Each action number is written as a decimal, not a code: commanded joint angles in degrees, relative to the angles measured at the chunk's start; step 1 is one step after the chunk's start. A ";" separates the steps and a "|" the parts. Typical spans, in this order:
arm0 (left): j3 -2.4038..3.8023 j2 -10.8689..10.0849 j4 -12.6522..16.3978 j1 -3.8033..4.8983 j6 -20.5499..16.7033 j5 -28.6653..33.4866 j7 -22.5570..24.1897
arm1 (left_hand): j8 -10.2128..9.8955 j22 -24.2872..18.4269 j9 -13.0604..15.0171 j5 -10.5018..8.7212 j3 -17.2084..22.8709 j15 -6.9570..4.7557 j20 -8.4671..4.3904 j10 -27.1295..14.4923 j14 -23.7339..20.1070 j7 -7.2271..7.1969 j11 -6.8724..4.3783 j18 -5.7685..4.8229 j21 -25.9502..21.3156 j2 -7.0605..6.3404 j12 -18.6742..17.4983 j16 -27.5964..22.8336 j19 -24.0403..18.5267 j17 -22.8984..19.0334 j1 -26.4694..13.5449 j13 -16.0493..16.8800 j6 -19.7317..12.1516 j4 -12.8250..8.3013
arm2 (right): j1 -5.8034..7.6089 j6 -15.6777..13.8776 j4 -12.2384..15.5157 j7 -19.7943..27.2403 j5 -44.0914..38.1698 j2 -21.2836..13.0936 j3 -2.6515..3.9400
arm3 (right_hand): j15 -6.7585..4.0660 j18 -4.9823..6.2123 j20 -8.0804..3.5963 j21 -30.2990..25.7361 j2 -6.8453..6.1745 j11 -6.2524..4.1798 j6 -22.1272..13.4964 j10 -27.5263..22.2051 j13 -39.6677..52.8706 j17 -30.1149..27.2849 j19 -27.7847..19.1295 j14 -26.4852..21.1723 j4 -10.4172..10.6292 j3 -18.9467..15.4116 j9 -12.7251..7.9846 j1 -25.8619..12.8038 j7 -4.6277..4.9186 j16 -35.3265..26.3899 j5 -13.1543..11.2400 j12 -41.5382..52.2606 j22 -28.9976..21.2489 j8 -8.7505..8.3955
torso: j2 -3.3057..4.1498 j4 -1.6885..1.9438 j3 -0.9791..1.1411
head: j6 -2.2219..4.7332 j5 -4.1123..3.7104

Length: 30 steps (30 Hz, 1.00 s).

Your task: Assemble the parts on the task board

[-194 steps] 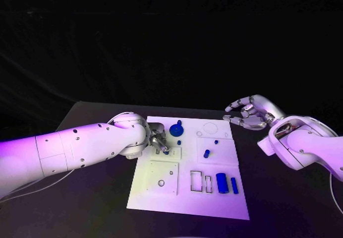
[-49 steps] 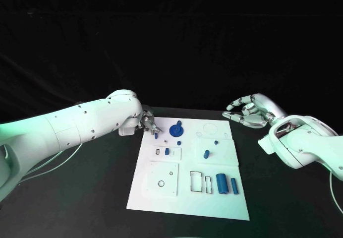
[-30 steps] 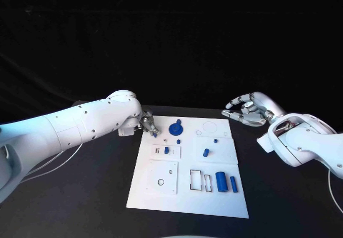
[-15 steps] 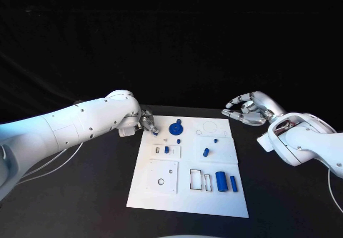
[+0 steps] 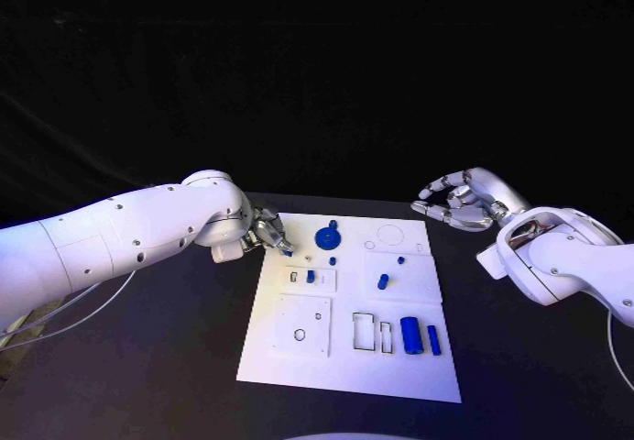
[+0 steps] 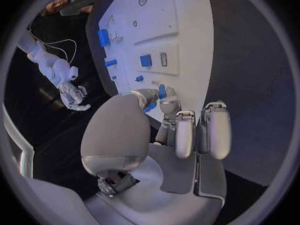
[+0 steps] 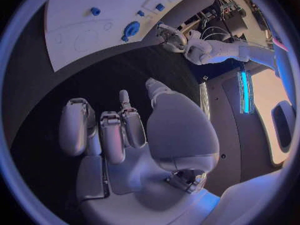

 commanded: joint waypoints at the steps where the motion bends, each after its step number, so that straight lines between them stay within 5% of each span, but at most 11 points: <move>1: 0.00 -0.86 2.09 -0.32 -2.32 1.12 0.45 | 1.19 1.52 5.74 0.27 7.09 -0.38 -0.42 0.30 5.80 -0.58 -0.11 -0.64 0.35 -0.03 0.26 -0.29 0.55 14.24 -0.90 0.02 0.03 -6.48 | -0.05 1.01 -0.10 0.25 -0.62 0.08 -0.02 | -0.54 1.08 -0.13 -0.34 0.23 -0.23 -0.15 -0.19 6.19 10.92 -0.42 5.01 -0.04 -0.16 0.06 0.48 -0.24 -0.20 0.30 -0.24 2.17 0.37 | -0.19 0.34 -0.03 | -0.26 -0.15; 11: -0.22 -2.87 6.63 -2.01 -3.54 -5.01 0.13 | 2.32 1.71 6.31 0.19 8.67 -0.64 -0.61 1.27 5.84 -0.92 -0.39 -0.68 0.43 -0.67 1.32 -0.23 0.64 14.34 -2.25 0.83 0.27 -7.00 | -0.28 1.25 -0.46 0.33 -0.62 0.37 -0.09 | -0.54 1.08 -0.13 -0.34 0.23 -0.23 -0.15 -0.19 6.19 10.92 -0.42 5.01 -0.04 -0.16 0.06 0.48 -0.24 -0.20 0.30 -0.24 2.17 0.37 | -0.33 0.50 0.07 | -0.76 0.08; 30: -0.87 -1.81 8.48 -3.91 -4.65 -11.83 -0.48 | 3.39 1.73 6.80 0.24 9.65 -0.90 -0.78 1.80 5.90 -1.27 -0.72 -0.67 0.41 -1.05 1.70 -0.11 0.65 14.56 -3.45 0.81 0.57 -7.33 | -0.41 1.25 -0.60 0.58 -0.46 0.71 -0.11 | -0.55 1.11 -0.14 -0.51 0.27 -0.23 -0.15 -0.25 6.12 10.88 -0.49 5.00 0.00 -0.22 0.07 0.52 -0.24 -0.22 0.41 -0.32 2.06 0.40 | -0.22 0.37 0.03 | -1.16 0.52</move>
